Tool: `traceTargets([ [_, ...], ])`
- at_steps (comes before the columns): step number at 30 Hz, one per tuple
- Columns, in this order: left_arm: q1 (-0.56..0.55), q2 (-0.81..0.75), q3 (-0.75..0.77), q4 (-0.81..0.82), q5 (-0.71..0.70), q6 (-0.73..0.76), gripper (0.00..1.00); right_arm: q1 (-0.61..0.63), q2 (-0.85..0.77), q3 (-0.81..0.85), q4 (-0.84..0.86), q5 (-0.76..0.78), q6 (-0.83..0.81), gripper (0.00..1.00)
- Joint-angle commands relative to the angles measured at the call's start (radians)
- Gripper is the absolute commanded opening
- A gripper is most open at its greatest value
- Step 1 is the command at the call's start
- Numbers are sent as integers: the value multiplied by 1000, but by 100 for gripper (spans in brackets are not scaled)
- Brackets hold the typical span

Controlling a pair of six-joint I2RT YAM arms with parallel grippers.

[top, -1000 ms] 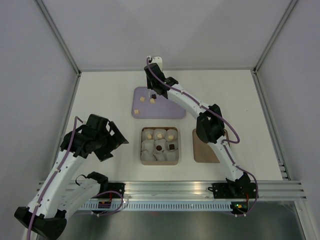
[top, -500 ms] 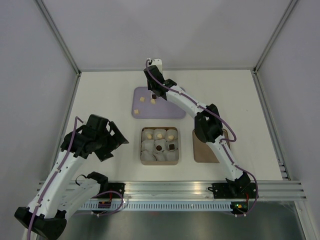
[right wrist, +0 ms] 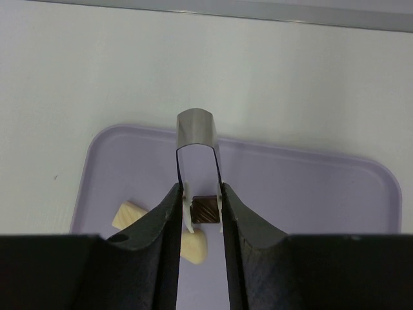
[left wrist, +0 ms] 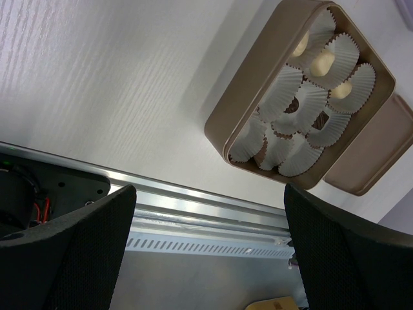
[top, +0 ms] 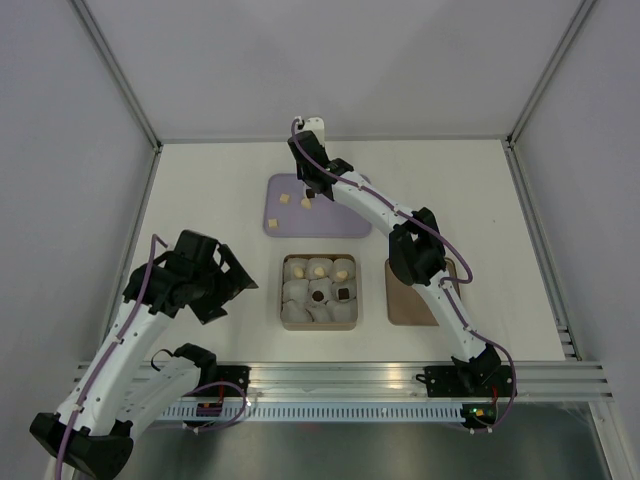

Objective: Pack the chocolate

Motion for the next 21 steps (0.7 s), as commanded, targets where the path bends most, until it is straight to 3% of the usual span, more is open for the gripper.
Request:
traceTargets([
  [1, -4, -8, -4, 25, -14, -27, 100, -4, -36, -8, 34, -7, -20, 25],
  [21, -4, -14, 29, 8, -1, -31, 100, 27, -388, -289, 148, -81, -134, 20],
])
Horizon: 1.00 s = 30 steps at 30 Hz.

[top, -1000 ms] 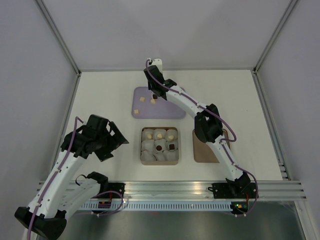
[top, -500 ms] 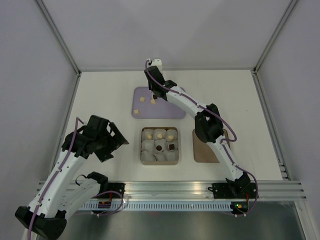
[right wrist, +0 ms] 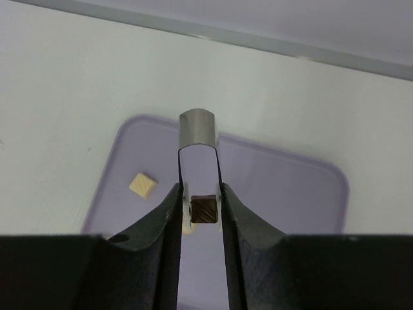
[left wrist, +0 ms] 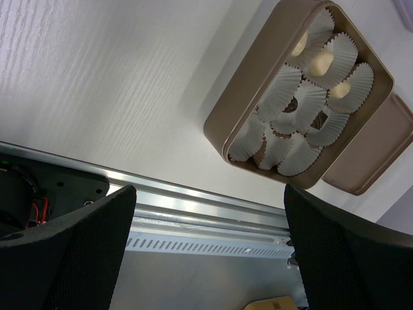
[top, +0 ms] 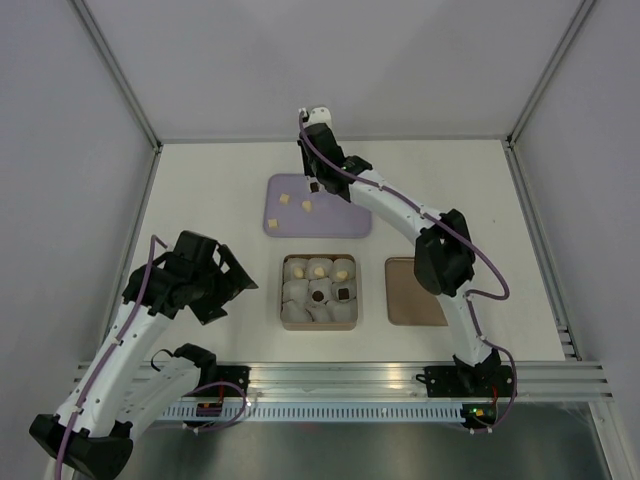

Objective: Pack the chocolate

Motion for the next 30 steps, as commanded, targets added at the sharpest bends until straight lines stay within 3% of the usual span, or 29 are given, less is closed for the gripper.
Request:
traceTargets([
  [1, -4, -12, 37, 1, -4, -29, 100, 25, -142, -43, 53, -13, -41, 21],
  [11, -4, -48, 80, -71, 26, -30, 100, 198, -543, -413, -42, 37, 51, 21],
  [16, -3, -71, 84, -97, 32, -26, 100, 294, -654, -531, -92, 48, 146, 21],
  [23, -3, -90, 63, -99, 26, -15, 100, 410, -666, -625, -75, 97, 215, 21],
  [30, -4, -102, 58, -90, 14, -3, 100, 438, -613, -672, 2, 105, 226, 21],
])
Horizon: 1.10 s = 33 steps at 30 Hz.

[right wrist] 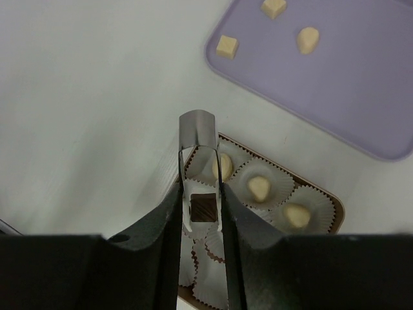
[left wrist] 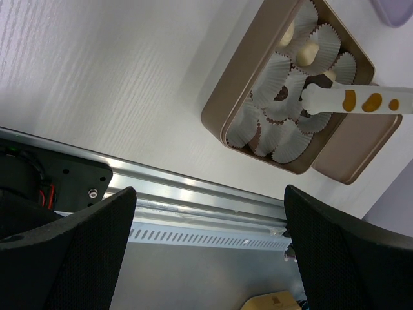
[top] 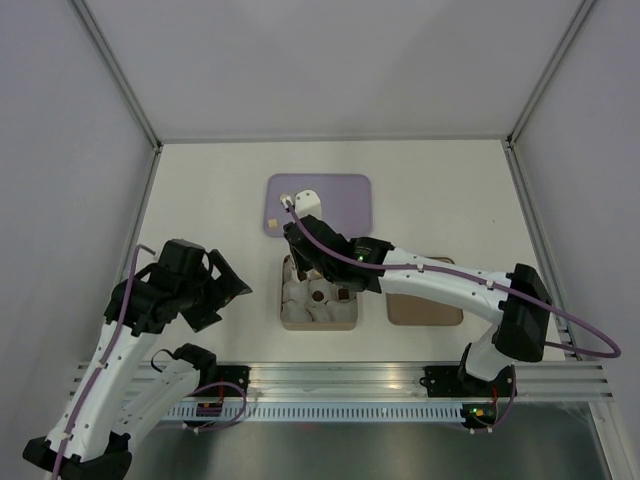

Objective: Pack the chocolate

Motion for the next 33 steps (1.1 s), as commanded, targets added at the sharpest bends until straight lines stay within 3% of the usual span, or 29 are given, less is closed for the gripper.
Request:
traceTargets([
  [1, -3, -14, 7, -4, 8, 2, 100, 7, 24, -6, 89, 32, 25, 21],
  [33, -4, -81, -47, -2, 7, -17, 100, 62, 146, -47, 155, 98, 74, 22],
])
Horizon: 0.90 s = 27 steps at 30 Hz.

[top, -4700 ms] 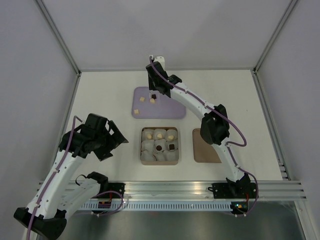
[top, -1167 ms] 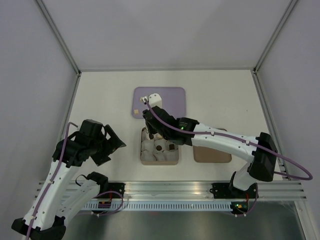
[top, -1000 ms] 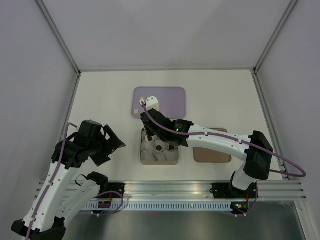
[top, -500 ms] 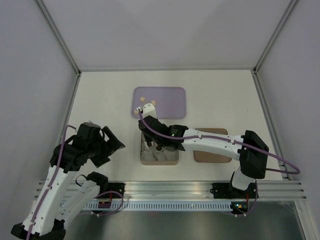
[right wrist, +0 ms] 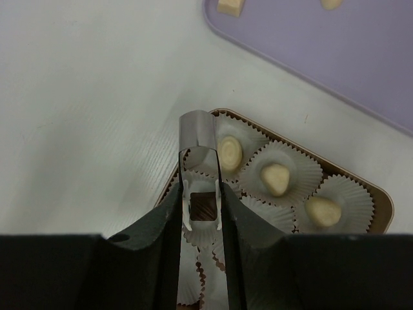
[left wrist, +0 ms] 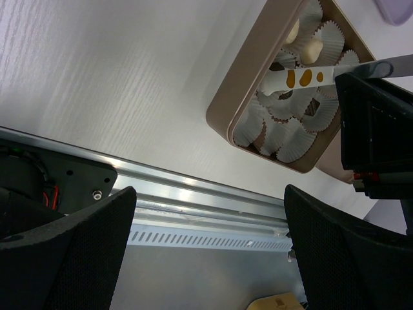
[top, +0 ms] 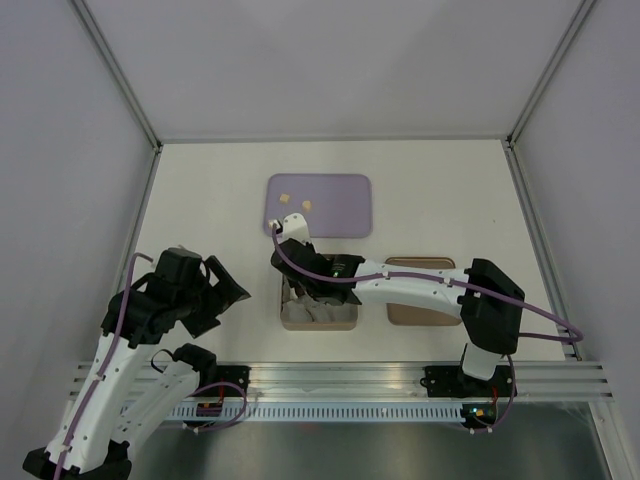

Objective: Pack the chocolate

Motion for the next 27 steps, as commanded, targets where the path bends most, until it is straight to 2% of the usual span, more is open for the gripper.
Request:
traceTargets([
  [1, -3, -10, -5, -2, 10, -15, 99, 9, 17, 34, 54, 44, 25, 22],
  [15, -4, -18, -11, -9, 15, -4, 100, 9, 52, 64, 74, 50, 31, 25],
  [27, -4, -19, -9, -10, 13, -4, 100, 9, 57, 65, 63, 61, 37, 36],
])
